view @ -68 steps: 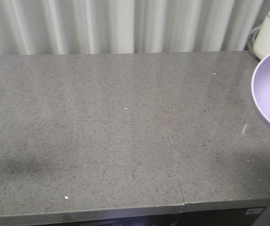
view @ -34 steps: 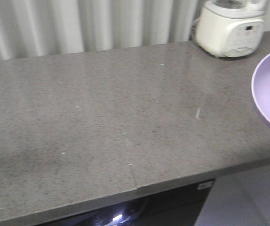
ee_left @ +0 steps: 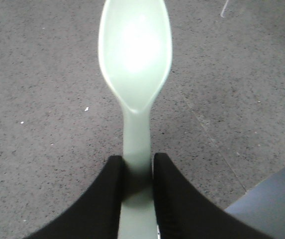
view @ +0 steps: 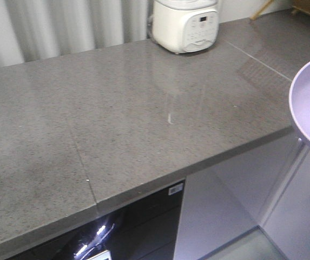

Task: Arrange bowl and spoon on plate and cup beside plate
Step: 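Drive the base to the counter with the pale blue plate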

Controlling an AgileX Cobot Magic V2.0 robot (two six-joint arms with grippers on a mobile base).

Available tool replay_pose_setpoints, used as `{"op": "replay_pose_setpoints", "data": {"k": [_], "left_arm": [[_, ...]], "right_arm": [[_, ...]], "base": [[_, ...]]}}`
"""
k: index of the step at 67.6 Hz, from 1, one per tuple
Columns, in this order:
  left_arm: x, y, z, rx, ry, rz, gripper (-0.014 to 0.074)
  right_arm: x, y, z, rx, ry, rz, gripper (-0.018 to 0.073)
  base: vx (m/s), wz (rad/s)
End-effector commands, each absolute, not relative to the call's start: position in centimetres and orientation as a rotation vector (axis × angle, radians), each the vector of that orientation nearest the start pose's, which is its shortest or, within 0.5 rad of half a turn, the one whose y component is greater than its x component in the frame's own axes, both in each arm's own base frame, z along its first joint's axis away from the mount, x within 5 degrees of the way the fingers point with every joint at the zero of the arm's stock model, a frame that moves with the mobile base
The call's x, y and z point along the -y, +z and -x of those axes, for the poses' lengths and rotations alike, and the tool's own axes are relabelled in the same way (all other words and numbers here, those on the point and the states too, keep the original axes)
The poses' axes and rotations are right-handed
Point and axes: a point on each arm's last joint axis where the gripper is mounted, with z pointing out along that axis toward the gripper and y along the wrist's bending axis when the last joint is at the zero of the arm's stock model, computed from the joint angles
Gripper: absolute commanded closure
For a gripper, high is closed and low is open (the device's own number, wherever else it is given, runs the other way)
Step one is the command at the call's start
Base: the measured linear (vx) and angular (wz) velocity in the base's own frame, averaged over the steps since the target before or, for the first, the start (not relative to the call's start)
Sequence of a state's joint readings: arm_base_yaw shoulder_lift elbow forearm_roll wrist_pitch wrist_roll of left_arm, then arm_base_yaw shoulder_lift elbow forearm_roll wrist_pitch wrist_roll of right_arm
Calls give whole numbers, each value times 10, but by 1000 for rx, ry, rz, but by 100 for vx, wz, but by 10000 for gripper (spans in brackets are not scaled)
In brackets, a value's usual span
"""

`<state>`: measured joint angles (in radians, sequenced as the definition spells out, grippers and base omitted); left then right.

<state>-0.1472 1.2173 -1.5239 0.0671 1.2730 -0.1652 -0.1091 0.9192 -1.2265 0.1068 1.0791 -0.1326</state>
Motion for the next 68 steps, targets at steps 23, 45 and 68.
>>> {"op": "replay_pose_setpoints", "data": {"k": [23, 45, 68], "left_arm": [[27, 462, -212, -2355, -74, 19, 603], [27, 462, -212, -2355, -74, 19, 603], [27, 462, -212, -2355, -74, 19, 603]], "right_arm": [[9, 445, -152, -2144, -16, 21, 566], [9, 445, -152, -2144, -16, 21, 566], [9, 445, -152, -2144, -16, 21, 566]], "base": [[-6, -33], [-3, -32], [0, -42]]}}
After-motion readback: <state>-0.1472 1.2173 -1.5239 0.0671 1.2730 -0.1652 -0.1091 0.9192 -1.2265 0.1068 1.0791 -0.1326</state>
